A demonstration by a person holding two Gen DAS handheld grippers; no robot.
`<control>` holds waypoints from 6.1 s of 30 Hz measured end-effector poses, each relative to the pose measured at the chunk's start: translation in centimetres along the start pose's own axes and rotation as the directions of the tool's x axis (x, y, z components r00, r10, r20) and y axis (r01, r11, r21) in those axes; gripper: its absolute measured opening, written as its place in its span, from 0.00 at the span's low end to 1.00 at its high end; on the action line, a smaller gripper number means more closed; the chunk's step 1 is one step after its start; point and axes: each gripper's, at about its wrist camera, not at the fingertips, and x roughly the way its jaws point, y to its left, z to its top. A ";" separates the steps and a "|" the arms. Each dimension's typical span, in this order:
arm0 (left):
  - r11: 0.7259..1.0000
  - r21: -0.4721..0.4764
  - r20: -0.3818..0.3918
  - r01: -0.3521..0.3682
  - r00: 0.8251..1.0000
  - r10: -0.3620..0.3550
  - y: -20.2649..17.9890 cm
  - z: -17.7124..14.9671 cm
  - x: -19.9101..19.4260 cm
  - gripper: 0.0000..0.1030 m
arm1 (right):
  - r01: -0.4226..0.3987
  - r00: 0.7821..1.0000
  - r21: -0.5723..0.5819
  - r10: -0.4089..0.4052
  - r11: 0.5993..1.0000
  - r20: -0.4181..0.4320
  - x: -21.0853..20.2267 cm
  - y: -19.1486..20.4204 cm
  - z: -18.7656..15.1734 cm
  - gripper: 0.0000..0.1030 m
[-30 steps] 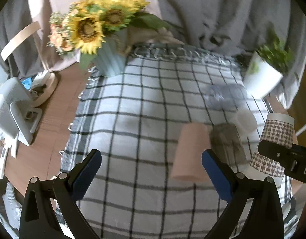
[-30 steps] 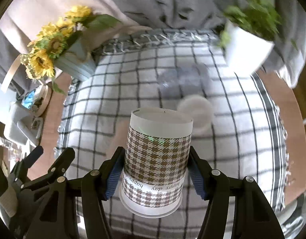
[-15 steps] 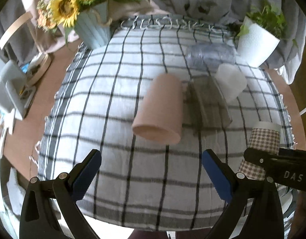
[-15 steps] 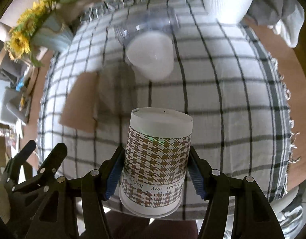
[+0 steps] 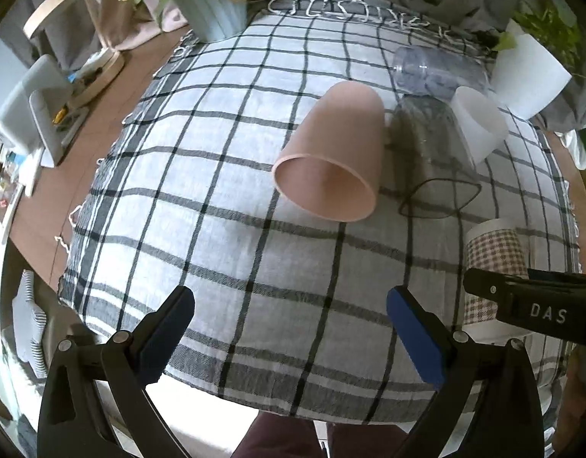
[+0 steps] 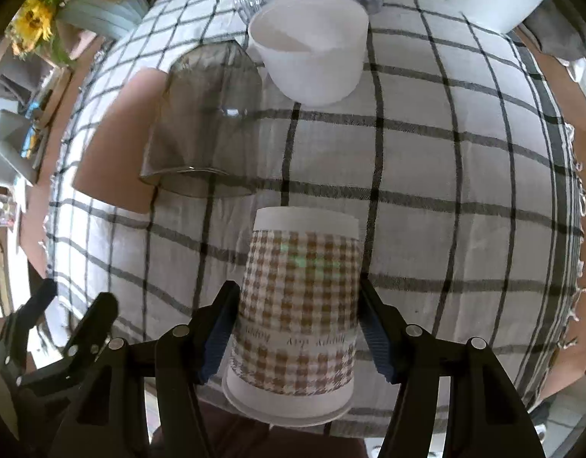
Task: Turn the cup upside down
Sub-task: 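Lift the paper cup with the right gripper and carry it toward the left gripper, then close the left gripper on the paper cup while the right gripper opens and releases it, then rotate the held paper cup with the left gripper until its rim faces down, then lower the inverted paper cup onto the cloth and open the left gripper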
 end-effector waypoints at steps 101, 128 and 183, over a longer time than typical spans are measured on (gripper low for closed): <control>0.917 0.271 -0.133 0.292 0.955 -0.264 -15.8 6.6 -0.3 0.52 | -0.032 0.934 0.457 -0.136 0.889 0.330 -10.4 -11.9 -6.1 0.76; 0.920 0.302 0.064 0.250 0.958 -0.281 -14.9 2.1 -2.8 0.52 | 0.050 0.939 0.409 -0.182 0.911 0.290 -9.8 -12.0 -8.9 0.76; 0.973 0.218 0.497 0.072 0.850 -0.175 4.0 -15.4 -21.0 1.00 | 0.063 0.686 0.308 -0.265 0.949 0.678 -19.5 5.2 -29.1 0.88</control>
